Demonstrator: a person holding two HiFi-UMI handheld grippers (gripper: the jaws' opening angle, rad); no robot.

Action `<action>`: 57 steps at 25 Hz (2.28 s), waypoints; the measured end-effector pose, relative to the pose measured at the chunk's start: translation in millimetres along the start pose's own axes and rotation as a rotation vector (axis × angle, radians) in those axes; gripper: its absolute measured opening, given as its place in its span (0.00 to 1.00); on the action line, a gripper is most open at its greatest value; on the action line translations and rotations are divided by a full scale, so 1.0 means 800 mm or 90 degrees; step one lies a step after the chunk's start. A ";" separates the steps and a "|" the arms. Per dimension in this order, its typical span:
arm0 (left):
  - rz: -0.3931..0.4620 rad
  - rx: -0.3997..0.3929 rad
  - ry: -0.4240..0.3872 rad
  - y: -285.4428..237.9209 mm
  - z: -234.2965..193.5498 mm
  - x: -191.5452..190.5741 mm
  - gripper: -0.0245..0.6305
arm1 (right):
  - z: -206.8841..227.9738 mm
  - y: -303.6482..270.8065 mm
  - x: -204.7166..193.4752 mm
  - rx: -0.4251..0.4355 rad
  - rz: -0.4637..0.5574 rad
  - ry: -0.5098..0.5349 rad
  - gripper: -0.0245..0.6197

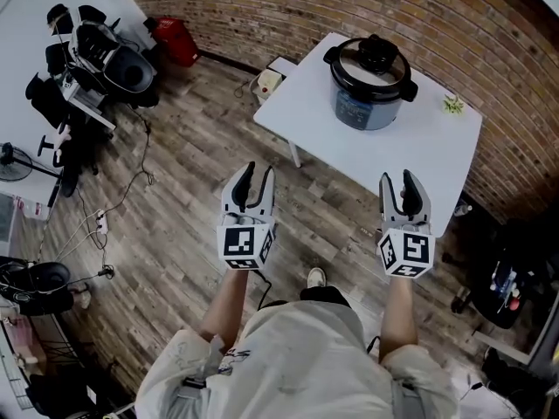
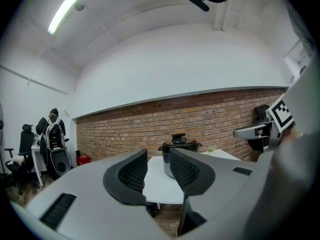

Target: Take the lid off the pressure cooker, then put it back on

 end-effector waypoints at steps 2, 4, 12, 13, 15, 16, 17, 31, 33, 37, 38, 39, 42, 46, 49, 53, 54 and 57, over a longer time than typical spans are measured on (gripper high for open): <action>0.004 -0.007 -0.001 -0.017 0.004 0.007 0.27 | 0.013 -0.008 0.000 -0.007 0.002 -0.003 0.35; 0.007 -0.014 -0.003 -0.031 0.007 0.014 0.27 | 0.024 -0.015 0.003 -0.014 0.005 -0.007 0.35; 0.016 -0.051 -0.008 -0.082 0.007 0.027 0.27 | 0.045 -0.037 0.013 -0.045 0.012 -0.011 0.35; 0.019 -0.056 -0.008 -0.090 0.006 0.027 0.27 | 0.046 -0.041 0.015 -0.050 0.013 -0.009 0.35; 0.025 -0.070 -0.008 -0.109 0.004 0.029 0.27 | 0.050 -0.050 0.017 -0.061 0.014 -0.008 0.35; 0.028 -0.079 -0.009 -0.119 0.002 0.031 0.27 | 0.051 -0.056 0.018 -0.068 0.013 -0.007 0.35; 0.031 -0.089 -0.011 -0.131 0.000 0.032 0.27 | 0.052 -0.062 0.020 -0.075 0.013 -0.005 0.35; 0.058 -0.197 -0.014 -0.342 -0.075 0.089 0.27 | 0.065 -0.216 0.096 -0.180 0.024 -0.002 0.35; 0.059 -0.214 -0.016 -0.372 -0.087 0.097 0.27 | 0.064 -0.238 0.106 -0.195 0.027 -0.004 0.36; 0.066 -0.253 -0.022 -0.425 -0.101 0.112 0.27 | 0.065 -0.271 0.120 -0.232 0.031 -0.008 0.36; 0.067 -0.262 -0.023 -0.436 -0.103 0.114 0.27 | 0.065 -0.277 0.122 -0.240 0.031 -0.009 0.36; 0.069 -0.272 -0.024 -0.446 -0.105 0.116 0.27 | 0.065 -0.282 0.123 -0.250 0.031 -0.010 0.36; 0.077 -0.298 -0.026 -0.472 -0.105 0.122 0.27 | 0.066 -0.291 0.129 -0.276 0.035 -0.008 0.36; 0.083 -0.326 -0.026 -0.493 -0.097 0.124 0.27 | 0.072 -0.291 0.126 -0.304 0.035 -0.011 0.36; 0.084 -0.339 -0.032 -0.505 -0.089 0.125 0.27 | 0.082 -0.288 0.124 -0.319 0.041 -0.021 0.37; 0.091 -0.342 -0.038 -0.520 -0.081 0.129 0.27 | 0.097 -0.292 0.124 -0.325 0.050 -0.023 0.37; 0.092 -0.340 -0.039 -0.523 -0.079 0.131 0.27 | 0.101 -0.294 0.124 -0.324 0.051 -0.022 0.37; 0.090 -0.339 -0.039 -0.529 -0.075 0.134 0.27 | 0.111 -0.300 0.129 -0.320 0.056 -0.023 0.37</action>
Point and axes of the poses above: the fingertips, and each gripper's own axes: y backward along the fingers, z to its right, x out of its top, the point moved 8 cm from there along y, backward along the fingers, and after that the axes turned 12 degrees about -z, right-handed, at the moved point
